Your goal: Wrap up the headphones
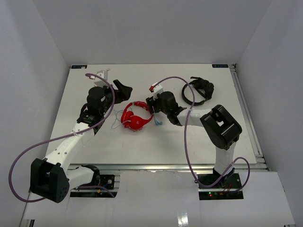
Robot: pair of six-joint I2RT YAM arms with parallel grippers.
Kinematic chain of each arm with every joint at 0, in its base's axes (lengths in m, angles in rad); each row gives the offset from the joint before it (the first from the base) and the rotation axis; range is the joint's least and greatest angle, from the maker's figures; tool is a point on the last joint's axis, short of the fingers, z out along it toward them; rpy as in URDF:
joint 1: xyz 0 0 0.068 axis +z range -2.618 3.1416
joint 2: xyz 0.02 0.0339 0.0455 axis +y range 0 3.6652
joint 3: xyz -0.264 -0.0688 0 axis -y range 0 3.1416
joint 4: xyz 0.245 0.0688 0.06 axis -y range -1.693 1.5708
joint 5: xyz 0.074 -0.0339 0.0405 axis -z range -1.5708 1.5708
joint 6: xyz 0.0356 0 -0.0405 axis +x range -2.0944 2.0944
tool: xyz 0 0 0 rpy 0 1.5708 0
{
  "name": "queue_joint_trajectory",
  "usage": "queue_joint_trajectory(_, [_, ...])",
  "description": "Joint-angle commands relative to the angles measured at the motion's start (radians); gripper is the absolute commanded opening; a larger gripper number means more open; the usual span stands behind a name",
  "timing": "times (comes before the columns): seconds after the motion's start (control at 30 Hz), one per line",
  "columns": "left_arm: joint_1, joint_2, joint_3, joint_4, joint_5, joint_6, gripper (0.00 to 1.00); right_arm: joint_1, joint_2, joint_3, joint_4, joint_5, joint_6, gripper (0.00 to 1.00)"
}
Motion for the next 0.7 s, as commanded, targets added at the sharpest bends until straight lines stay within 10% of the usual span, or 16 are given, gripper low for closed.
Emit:
queue_joint_trajectory(0.0, [0.000,-0.007,-0.008,0.029,-0.005,0.010,0.84,0.003,0.017,0.032,0.038,-0.099,-0.023,0.65])
queue_joint_trajectory(0.3, [0.000,0.004,-0.014,0.036,-0.015,0.016,0.84,0.002,0.097,0.080,0.028,-0.035,-0.002,0.51])
queue_joint_trajectory(0.5, [0.000,0.004,-0.013,0.037,-0.016,0.016,0.84,0.003,0.077,0.093,0.022,0.028,-0.029,0.08])
queue_joint_trajectory(0.67, [0.000,0.000,-0.006,0.029,-0.015,0.015,0.85,0.003,-0.027,0.049,0.030,0.078,-0.039,0.08])
